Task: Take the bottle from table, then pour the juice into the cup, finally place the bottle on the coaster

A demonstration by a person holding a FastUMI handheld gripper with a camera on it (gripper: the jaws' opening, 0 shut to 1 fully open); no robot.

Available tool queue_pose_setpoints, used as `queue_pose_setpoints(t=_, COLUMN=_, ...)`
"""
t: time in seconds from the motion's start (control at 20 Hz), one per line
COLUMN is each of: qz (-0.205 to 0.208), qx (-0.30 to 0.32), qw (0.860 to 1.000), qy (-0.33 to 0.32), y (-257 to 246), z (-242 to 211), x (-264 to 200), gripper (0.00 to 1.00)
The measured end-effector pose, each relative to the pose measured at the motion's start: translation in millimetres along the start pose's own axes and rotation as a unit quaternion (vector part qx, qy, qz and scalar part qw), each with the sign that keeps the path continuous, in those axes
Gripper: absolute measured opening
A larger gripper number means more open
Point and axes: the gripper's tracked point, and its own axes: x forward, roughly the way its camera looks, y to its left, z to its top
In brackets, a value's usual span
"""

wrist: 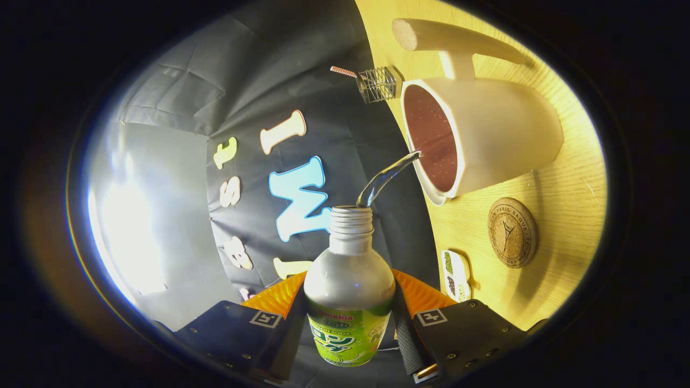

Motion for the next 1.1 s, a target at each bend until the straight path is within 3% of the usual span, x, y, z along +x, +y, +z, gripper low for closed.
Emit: queue_pose_setpoints(t=1.1, qz=-0.007, qx=0.052, qw=0.998, qy=-0.017, y=1.2, z=4.8, x=-3.0, gripper=0.75)
